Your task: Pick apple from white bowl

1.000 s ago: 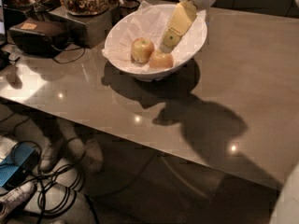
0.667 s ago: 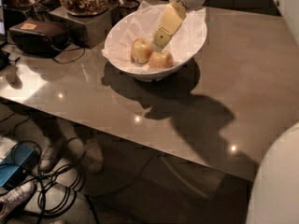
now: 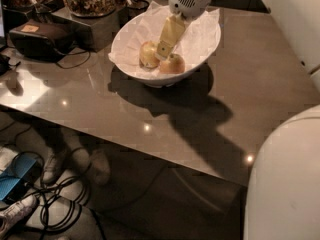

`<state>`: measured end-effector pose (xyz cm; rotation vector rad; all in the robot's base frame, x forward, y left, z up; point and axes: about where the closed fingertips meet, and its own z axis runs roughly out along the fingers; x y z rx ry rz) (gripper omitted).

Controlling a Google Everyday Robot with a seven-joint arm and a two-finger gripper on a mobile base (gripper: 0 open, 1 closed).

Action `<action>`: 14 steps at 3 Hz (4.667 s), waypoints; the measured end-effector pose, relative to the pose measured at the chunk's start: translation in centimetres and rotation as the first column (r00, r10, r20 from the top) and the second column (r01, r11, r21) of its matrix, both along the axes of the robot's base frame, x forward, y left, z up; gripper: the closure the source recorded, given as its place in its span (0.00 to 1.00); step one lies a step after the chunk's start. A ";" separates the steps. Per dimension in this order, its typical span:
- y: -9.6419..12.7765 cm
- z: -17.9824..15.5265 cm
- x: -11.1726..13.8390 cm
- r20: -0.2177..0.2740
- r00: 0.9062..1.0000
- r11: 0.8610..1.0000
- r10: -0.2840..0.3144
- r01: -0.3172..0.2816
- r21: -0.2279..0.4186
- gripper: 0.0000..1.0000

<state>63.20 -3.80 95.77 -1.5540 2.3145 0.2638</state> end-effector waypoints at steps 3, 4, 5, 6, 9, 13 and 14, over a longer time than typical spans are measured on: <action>1.1 -3.6 1.0 -0.042 0.999 0.997 -0.003 0.000 -0.079 0.23; 1.1 -4.4 1.6 -0.046 0.999 0.995 -0.008 0.003 -0.099 0.24; 0.5 -5.1 2.6 -0.048 0.999 0.994 -0.025 0.020 -0.112 0.25; -0.3 -5.4 3.5 -0.046 0.998 0.992 -0.044 0.038 -0.117 0.27; -0.6 -8.0 4.0 -0.099 0.994 0.992 -0.054 0.042 -0.119 0.28; -2.5 -11.5 4.9 -0.097 0.993 0.988 -0.067 0.052 -0.146 0.71; -2.5 -11.5 4.9 -0.097 0.993 0.988 -0.067 0.052 -0.146 0.94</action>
Offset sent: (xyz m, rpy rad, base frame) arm -0.0022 0.0030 -0.0353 -0.1121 0.0754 0.0033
